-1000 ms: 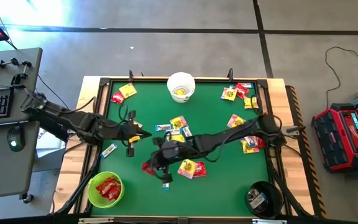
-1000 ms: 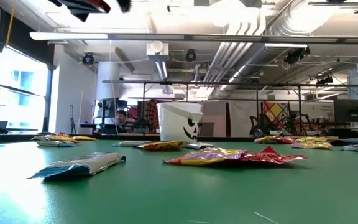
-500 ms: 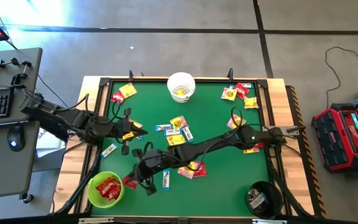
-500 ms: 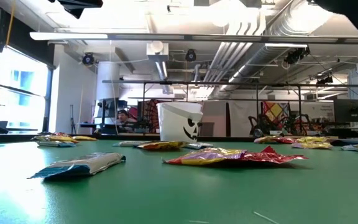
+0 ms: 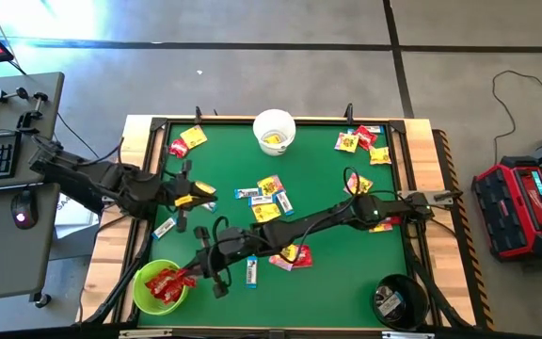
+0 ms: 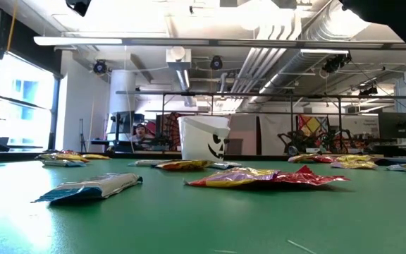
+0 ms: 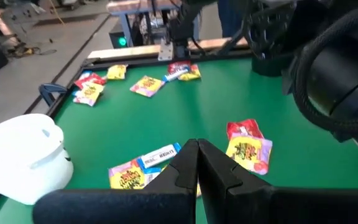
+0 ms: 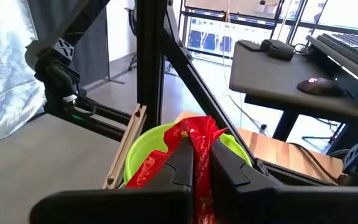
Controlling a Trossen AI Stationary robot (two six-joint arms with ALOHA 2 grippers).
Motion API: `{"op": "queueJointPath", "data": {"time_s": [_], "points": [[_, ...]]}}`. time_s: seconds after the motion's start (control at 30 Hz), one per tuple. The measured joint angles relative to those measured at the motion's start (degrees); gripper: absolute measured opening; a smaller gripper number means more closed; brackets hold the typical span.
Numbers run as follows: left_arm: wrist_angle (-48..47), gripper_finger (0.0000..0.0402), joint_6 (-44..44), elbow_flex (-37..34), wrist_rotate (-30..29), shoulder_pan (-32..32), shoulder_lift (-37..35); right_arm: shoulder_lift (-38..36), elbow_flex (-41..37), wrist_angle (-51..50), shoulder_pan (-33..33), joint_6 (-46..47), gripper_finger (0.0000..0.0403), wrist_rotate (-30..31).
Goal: Sort candy by brand, put in halloween buckets
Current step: Put the red candy into the green bucket
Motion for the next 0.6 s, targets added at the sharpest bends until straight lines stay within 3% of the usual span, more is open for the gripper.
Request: {"op": "queueJointPath", "data": {"time_s": [0.3,0.6], "points": [[-3.42,0.0,0.88,0.0,-1.13,0.04,-5.08,0.32,-0.03,6.9,0.0,-0.33,0.0005,0.26],[-12.44,0.0,-0.67,0.0,6.26,0.04,-14.25,2.77,-0.2,9.95,-0.09,-0.1,0.0005,-0.47]]}}
